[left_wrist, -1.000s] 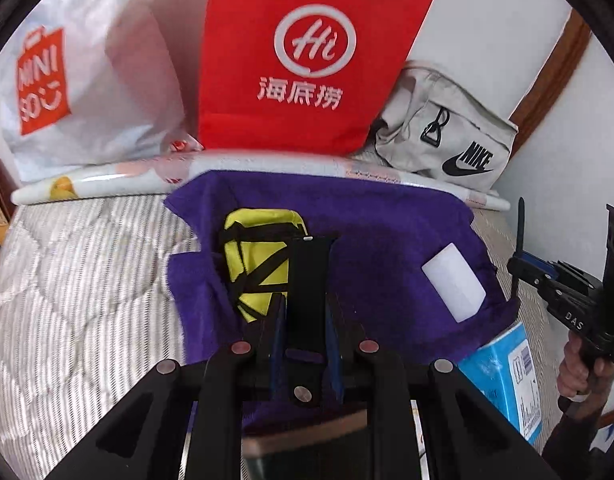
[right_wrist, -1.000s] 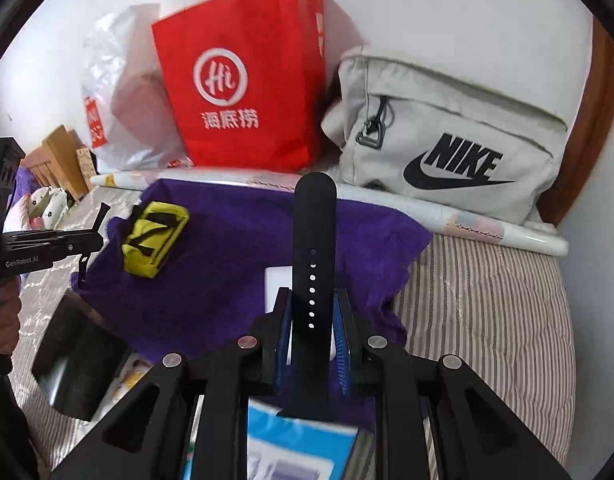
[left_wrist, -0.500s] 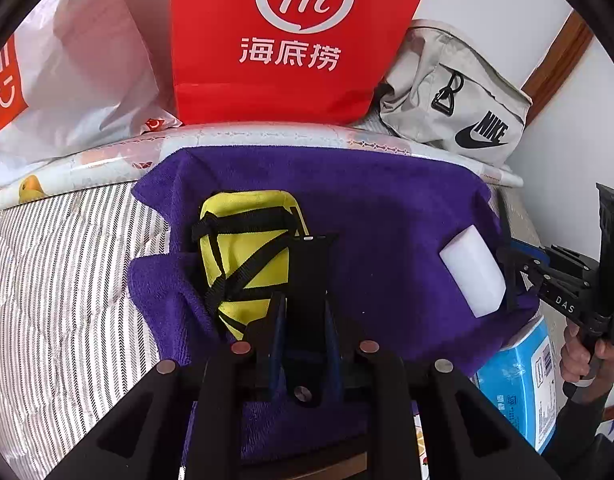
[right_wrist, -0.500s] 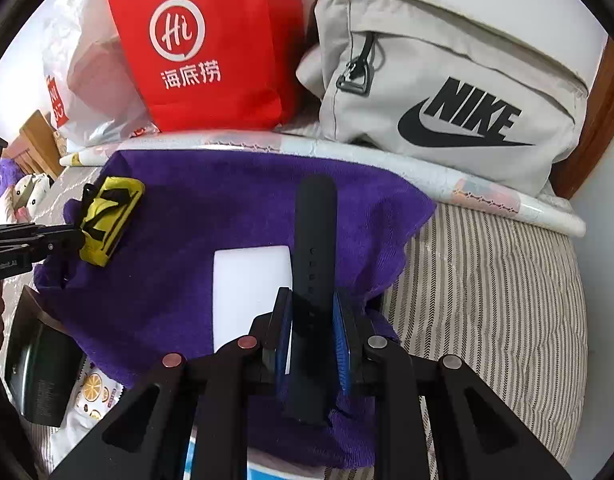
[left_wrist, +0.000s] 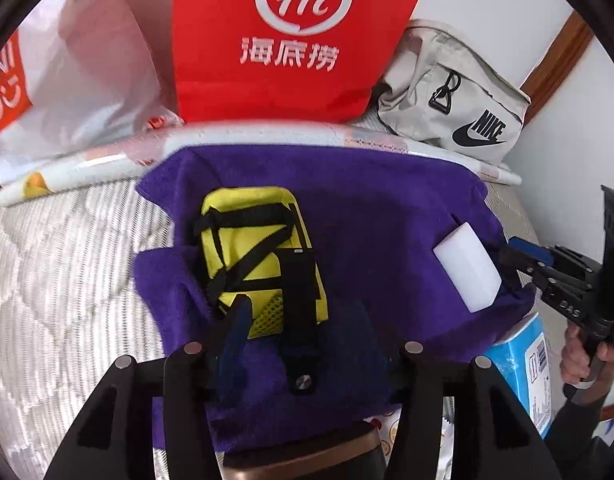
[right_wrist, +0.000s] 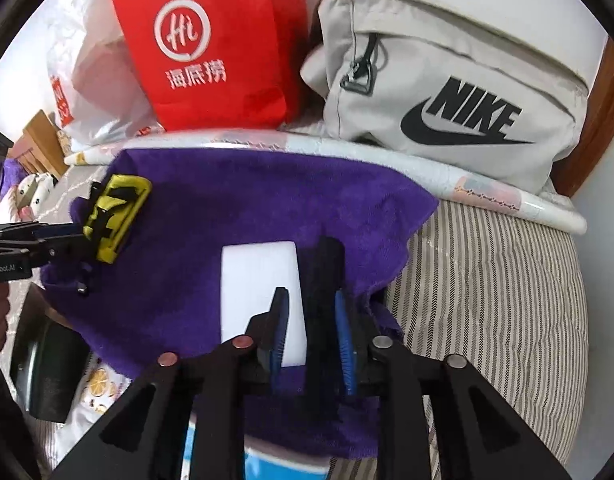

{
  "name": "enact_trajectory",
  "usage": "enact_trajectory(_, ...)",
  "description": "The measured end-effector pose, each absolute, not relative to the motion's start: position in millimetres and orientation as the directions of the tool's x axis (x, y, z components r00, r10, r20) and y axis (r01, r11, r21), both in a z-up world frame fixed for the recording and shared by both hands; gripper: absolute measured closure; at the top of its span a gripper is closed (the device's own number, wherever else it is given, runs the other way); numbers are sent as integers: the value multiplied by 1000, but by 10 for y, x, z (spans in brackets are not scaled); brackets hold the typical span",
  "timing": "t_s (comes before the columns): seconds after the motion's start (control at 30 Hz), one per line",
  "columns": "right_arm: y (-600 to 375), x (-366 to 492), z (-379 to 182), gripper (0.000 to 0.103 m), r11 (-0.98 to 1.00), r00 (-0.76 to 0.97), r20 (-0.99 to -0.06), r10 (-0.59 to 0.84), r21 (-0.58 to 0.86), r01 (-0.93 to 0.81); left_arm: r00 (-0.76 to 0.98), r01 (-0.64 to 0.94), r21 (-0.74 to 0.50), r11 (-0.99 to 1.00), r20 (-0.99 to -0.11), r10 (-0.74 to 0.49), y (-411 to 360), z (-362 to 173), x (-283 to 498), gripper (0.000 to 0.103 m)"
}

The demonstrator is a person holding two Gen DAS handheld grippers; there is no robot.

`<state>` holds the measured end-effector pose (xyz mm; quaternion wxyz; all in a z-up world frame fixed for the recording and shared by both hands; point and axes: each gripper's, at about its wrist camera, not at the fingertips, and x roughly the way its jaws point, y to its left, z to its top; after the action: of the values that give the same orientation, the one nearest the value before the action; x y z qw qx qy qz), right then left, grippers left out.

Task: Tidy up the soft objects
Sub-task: 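Lower the straps onto the towel beside the pouch and block, opening both tools, then grasp the white mesh bag with the right tool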

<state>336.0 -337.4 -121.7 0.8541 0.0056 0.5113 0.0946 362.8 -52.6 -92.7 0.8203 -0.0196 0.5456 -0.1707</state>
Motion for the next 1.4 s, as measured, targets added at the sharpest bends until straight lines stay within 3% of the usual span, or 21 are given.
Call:
enact_trajectory(0.37, -3326, 2832, -664, 54, 979, 551, -811, 196, 128, -160, 433, 241, -183, 953, -859, -275, -335, -459, 3120, 52)
enact_trajectory(0.73, -3174, 1899, -268, 43, 966, 593, -764, 254, 164, -202, 506, 224, -186, 957, -817, -277, -99, -87, 2237, 52)
enact_trajectory(1.1, -2963, 926, -483, 39, 949, 566, -768, 299, 181, -256, 491, 250, -159, 955, -830, -266, -225, -402, 1434, 52)
enact_trajectory(1.4, -2932, 629, -856, 39, 947, 524, -793, 310, 211, -241, 441, 235, -187, 954, -854, -276, -195, -854, 1147, 52)
